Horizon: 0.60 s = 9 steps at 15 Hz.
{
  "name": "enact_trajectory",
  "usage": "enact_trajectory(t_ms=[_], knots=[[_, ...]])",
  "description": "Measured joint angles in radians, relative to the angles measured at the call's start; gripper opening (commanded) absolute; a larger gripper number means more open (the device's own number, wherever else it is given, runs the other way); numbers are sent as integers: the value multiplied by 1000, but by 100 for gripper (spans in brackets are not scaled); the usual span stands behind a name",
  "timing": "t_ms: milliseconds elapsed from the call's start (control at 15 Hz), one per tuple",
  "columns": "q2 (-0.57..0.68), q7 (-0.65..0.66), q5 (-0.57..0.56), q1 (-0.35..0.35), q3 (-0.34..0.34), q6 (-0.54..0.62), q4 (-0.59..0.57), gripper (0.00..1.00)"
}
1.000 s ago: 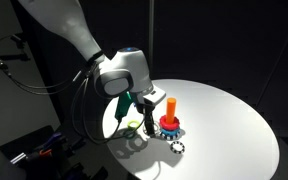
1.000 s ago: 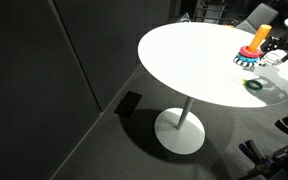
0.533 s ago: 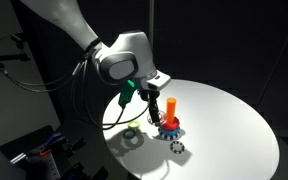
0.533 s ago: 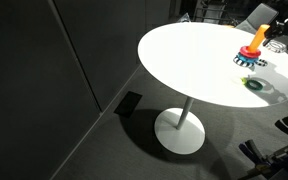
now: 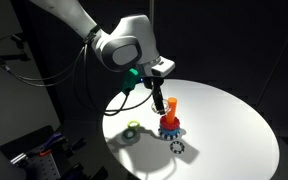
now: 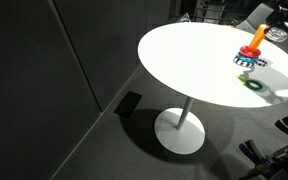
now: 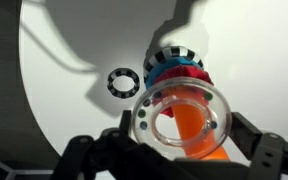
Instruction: Put the transparent ring on the ring holder
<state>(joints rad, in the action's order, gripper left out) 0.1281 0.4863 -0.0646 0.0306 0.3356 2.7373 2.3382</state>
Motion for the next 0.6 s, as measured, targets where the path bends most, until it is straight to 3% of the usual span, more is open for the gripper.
enact_trajectory(t_ms=[600], knots=[[-6, 35, 0, 31, -27, -47, -73, 70]])
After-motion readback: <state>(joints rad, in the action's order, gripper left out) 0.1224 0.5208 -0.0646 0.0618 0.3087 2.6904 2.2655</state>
